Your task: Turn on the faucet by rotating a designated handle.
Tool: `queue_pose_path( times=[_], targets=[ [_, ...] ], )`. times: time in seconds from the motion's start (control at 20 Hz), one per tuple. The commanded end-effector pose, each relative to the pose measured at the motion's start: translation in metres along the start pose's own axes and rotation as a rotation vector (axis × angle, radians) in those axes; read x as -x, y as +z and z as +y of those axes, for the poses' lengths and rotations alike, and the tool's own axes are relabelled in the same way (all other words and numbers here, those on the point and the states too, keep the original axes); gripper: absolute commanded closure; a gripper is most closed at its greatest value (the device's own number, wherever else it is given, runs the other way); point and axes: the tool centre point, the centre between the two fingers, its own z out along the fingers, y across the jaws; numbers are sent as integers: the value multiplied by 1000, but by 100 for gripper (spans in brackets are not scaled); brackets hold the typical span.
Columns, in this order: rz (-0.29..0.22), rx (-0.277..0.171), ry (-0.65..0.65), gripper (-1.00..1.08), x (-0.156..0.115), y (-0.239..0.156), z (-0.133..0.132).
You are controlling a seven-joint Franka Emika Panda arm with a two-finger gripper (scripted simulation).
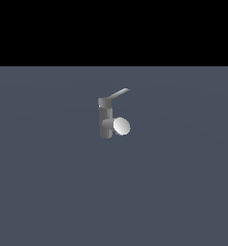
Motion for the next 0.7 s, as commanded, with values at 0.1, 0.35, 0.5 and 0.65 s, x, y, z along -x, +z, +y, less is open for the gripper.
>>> queue_pose_path(
  times=[0.1, 0.35, 0.5, 0.65],
  targets=[
    [0, 0, 2, 108, -1, 1, 0],
    [-1, 0, 28, 108, -6, 7, -5],
    [-1, 1, 57, 108, -13, 13, -9],
    [-2, 1, 96, 108, -23, 23, -15]
  ],
)
